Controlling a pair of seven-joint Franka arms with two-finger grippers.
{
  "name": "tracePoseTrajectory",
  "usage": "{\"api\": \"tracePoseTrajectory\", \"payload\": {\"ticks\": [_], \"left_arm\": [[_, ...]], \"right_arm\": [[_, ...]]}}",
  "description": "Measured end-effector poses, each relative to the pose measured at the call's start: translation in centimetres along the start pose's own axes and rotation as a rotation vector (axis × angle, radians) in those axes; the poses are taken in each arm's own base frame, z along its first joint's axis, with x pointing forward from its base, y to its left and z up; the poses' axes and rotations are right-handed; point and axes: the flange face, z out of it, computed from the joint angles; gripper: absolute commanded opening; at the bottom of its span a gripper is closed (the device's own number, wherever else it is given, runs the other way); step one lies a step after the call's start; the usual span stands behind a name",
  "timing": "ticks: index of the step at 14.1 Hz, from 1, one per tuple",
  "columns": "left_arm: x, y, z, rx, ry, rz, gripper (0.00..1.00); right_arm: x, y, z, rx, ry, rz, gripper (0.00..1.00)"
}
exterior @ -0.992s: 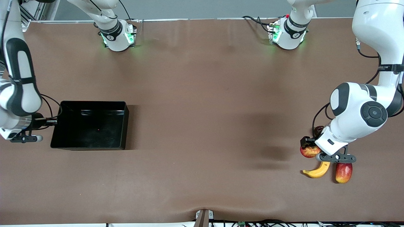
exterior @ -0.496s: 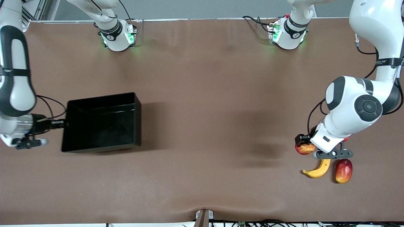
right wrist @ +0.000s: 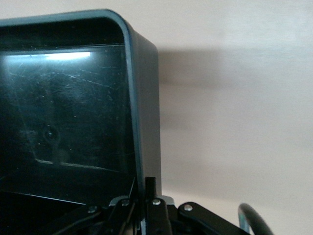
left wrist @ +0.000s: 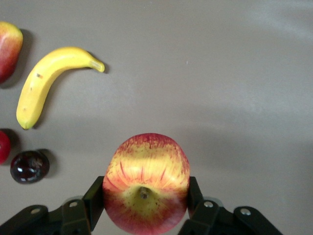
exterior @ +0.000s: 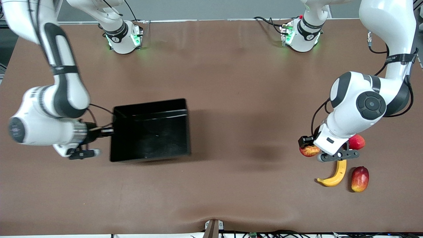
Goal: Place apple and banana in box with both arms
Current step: 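Lift the apple with the left gripper while the right gripper slides the box, then lower the apple into the box with the left gripper while the right gripper withdraws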
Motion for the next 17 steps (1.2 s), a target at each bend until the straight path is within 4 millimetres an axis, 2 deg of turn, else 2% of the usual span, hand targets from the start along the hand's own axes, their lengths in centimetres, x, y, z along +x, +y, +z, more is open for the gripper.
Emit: {"api": "tracePoseTrajectory", "payload": {"ticks": [4, 7, 10, 12, 13, 14, 15, 17], "left_arm": [[-2.0, 4.2, -1.1, -0.026, -0.012, -0.076, 0.00], [-4.3, 8.4, -1.4, -0.045, -0.028, -0.116, 0.00], [-7.0, 12.7, -1.2, -0.046, -0.039, -0.147, 0.00], [-8.3, 14.7, -0.6, -0.043, -0.051, -0.160, 0.00], [-8.8, 15.6, 0.0, -0.040, -0.061, -0.161, 0.00], [-9.4, 16.3, 0.6, -0.036, -0.071, -0.156, 0.00], [-10.0, 17.2, 1.5, -0.026, -0.077, -0.142, 0.00], [-11.1, 19.1, 3.7, 0.012, -0.069, -0.120, 0.00]], "right_arm": [[-0.4, -9.9, 3.4, -0.024, 0.054, 0.079, 0.00], [-0.8, -15.6, 7.5, -0.029, 0.099, 0.117, 0.00], [-1.2, -19.6, 13.1, -0.038, 0.118, 0.138, 0.00], [-1.5, -21.2, 16.4, -0.050, 0.109, 0.162, 0.00], [-1.5, -21.9, 17.4, -0.052, 0.106, 0.174, 0.00], [-1.4, -22.8, 17.8, -0.049, 0.107, 0.182, 0.40], [-1.5, -23.7, 18.0, -0.046, 0.110, 0.185, 0.99], [-1.7, -24.8, 18.0, -0.041, 0.116, 0.179, 1.00]]}}
